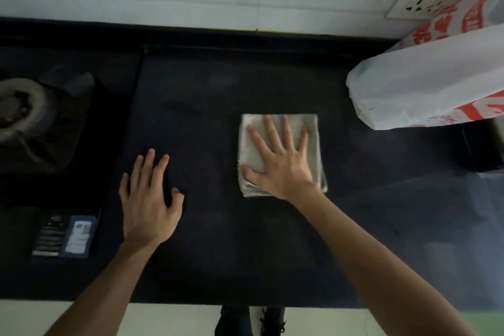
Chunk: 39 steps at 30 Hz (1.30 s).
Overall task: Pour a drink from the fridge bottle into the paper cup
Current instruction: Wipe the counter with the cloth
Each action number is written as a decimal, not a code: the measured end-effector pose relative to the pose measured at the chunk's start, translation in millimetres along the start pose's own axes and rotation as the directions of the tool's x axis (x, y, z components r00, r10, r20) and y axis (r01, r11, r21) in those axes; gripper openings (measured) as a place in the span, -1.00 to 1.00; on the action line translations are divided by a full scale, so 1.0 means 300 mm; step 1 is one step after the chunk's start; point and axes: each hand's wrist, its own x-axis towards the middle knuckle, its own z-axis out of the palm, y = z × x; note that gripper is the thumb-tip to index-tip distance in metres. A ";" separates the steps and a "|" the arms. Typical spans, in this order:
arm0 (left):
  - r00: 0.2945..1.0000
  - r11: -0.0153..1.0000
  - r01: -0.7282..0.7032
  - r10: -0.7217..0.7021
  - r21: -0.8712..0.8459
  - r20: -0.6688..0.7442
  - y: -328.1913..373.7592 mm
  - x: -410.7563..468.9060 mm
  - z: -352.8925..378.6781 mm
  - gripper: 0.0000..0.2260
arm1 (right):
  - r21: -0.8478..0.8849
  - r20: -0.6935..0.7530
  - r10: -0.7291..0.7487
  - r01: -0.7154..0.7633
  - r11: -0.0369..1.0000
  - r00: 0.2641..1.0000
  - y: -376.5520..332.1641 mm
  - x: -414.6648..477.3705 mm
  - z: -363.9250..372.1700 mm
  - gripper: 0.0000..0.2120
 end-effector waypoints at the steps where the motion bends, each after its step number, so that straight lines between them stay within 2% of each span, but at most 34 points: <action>1: 1.000 1.000 0.001 -0.001 -0.008 0.000 0.002 -0.001 0.000 -0.38 | -0.007 0.013 -0.032 0.032 0.999 0.999 -0.080 0.075 -0.002 -0.17; 5: 1.000 0.999 -0.005 0.005 -0.042 0.003 -0.010 0.004 0.000 -0.36 | -0.054 0.033 -0.172 0.173 0.983 0.985 -0.288 0.197 0.000 -0.15; 8: 1.000 0.998 -0.015 0.015 -0.059 0.005 -0.016 0.001 -0.003 -0.36 | -0.032 -0.034 -0.210 0.209 0.977 0.977 -0.193 0.126 0.011 -0.17; 11: 1.000 0.998 -0.025 0.025 -0.060 -0.002 -0.012 0.001 -0.002 -0.36 | 0.028 -0.094 -0.022 0.025 0.999 0.995 0.027 -0.026 0.014 -0.19; 15: 1.000 1.000 -0.008 0.008 -0.025 -0.010 0.005 -0.001 -0.002 -0.37 | 0.043 -0.072 0.235 -0.232 0.972 0.969 0.265 -0.314 0.024 -0.20; 17: 1.000 1.000 -0.013 0.013 -0.011 0.003 0.024 -0.008 0.004 -0.37 | 0.040 -0.036 0.310 -0.308 0.950 0.950 0.285 -0.358 0.025 -0.20; 19: 1.000 1.000 0.004 -0.004 -0.003 -0.006 0.022 -0.002 -0.001 -0.37 | 0.057 -0.014 0.341 -0.340 0.939 0.940 0.223 -0.259 0.015 -0.19; 21: 1.000 1.000 0.002 -0.002 0.004 -0.004 0.014 -0.003 -0.003 -0.37 | 0.063 -0.030 0.301 -0.298 0.952 0.953 0.111 -0.110 -0.003 -0.18; 26: 1.000 1.000 -0.001 0.001 0.016 -0.005 0.007 -0.001 0.000 -0.38 | 0.021 -0.009 0.008 -0.007 1.000 1.000 -0.288 0.250 -0.014 -0.18; 28: 1.000 1.000 -0.001 0.002 0.012 -0.014 -0.004 0.004 0.002 -0.41 | 0.014 0.018 -0.060 0.060 0.998 0.998 -0.413 0.308 -0.020 -0.19; 30: 1.000 1.000 -0.003 0.003 0.005 -0.021 -0.006 0.004 0.004 -0.42 | 0.038 0.014 -0.103 0.102 0.994 0.995 -0.433 0.321 -0.022 -0.20; 32: 1.000 1.000 -0.011 0.011 -0.013 -0.016 -0.009 0.003 0.002 -0.39 | 0.064 -0.007 -0.144 0.145 0.987 0.989 -0.363 0.321 -0.023 -0.22; 34: 1.000 1.000 -0.008 0.008 -0.028 -0.013 -0.012 0.007 -0.002 -0.37 | 0.053 -0.008 -0.110 0.110 0.992 0.994 -0.229 0.336 -0.038 -0.23; 39: 1.000 1.000 0.005 -0.005 -0.007 -0.005 0.006 -0.003 -0.001 -0.38 | 0.062 -0.026 0.176 -0.174 0.983 0.984 0.122 0.396 -0.107 -0.26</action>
